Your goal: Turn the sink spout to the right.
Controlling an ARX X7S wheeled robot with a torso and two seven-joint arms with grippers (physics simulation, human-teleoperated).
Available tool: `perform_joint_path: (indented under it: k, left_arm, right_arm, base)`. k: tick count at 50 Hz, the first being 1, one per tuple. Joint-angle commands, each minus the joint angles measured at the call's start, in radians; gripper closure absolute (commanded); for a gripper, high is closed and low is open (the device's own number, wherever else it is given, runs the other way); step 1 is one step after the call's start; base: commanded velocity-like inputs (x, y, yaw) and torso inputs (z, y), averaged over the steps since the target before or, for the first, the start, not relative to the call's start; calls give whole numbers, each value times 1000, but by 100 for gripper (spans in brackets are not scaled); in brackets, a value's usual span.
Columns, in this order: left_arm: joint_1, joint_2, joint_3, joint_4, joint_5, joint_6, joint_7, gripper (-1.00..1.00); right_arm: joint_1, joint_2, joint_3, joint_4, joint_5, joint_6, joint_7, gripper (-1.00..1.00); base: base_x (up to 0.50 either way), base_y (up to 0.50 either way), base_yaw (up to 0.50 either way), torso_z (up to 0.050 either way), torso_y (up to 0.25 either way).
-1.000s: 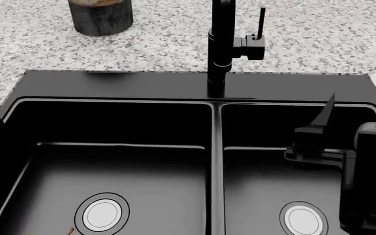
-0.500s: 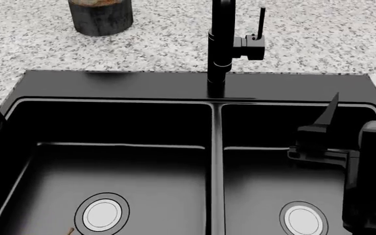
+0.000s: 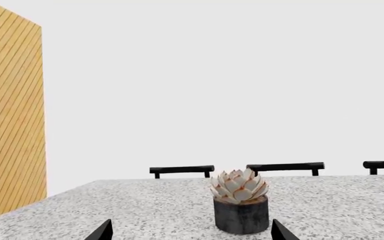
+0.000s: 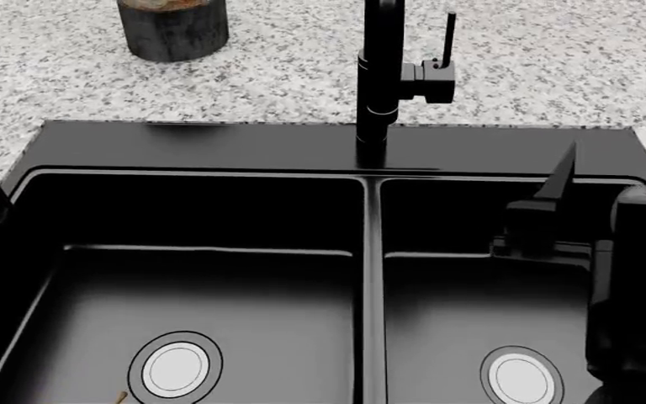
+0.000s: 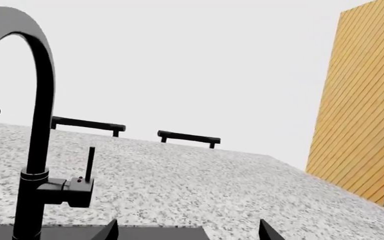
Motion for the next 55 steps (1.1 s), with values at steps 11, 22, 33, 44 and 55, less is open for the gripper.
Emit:
perform_joint_path:
  k: [11, 22, 33, 44, 55]
  left_arm:
    - [9, 6, 5, 12, 34, -2, 20, -100]
    - [6, 6, -1, 11, 25, -7, 9, -100]
    - [5, 2, 1, 6, 19, -8, 1, -100]
    - [4, -1, -1, 8, 11, -10, -7, -100]
    - [4, -3, -2, 11, 1, -11, -12, -100]
  right_arm:
    - [109, -32, -39, -54, -37, 65, -72, -100]
    - [173, -59, -93, 3, -17, 51, -75, -100]
    - [211, -97, -130, 32, 15, 54, -81, -100]
    - [214, -133, -178, 71, 44, 17, -78, -100]
    - [226, -155, -203, 100, 72, 2, -64, -100]
  base:
    - [0, 0, 0, 0, 0]
    - [0, 0, 0, 0, 0]
    - [0, 0, 0, 0, 0]
    - [0, 0, 0, 0, 0]
    - [0, 0, 0, 0, 0]
